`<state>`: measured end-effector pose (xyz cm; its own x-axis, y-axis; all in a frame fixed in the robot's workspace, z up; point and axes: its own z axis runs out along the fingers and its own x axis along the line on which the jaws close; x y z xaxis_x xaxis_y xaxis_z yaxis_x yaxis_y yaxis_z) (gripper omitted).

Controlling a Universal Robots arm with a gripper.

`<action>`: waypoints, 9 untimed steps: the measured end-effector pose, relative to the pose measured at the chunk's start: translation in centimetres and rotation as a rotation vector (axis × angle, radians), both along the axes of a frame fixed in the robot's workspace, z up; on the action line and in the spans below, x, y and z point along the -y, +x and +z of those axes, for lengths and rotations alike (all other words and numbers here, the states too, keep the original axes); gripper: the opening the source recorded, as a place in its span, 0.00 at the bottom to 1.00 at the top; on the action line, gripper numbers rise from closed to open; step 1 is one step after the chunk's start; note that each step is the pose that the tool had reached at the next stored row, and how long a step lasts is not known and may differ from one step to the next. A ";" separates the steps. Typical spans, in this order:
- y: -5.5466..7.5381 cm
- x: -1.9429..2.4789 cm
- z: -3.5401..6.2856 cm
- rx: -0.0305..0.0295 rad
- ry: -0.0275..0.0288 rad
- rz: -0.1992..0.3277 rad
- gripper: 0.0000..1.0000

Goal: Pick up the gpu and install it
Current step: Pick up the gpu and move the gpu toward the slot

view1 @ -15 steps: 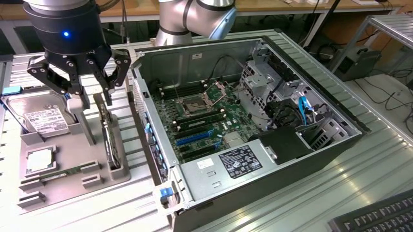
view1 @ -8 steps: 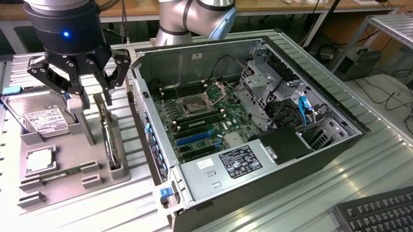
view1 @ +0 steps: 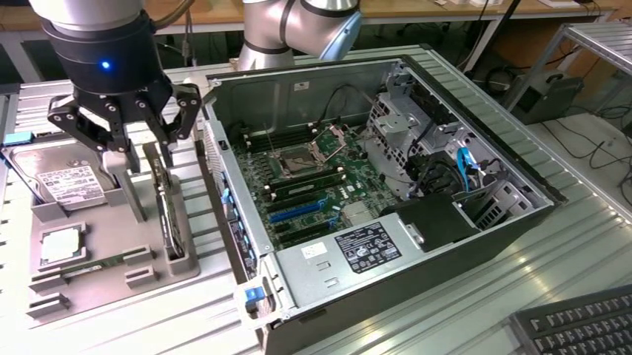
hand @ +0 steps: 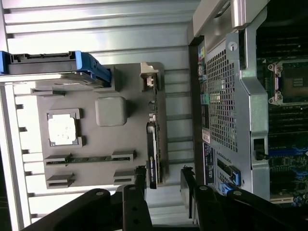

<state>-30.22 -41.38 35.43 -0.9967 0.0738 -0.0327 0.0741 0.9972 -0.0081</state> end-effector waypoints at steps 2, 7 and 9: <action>0.0 0.00 -0.40 0.0003 -0.0001 0.000 0.42; 0.0 0.00 -1.33 0.0004 0.0000 -0.001 0.42; 0.0 0.02 -1.71 0.0003 -0.0001 -0.003 0.42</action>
<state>-30.24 -41.39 33.71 -0.9965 0.0767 -0.0330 0.0771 0.9970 -0.0082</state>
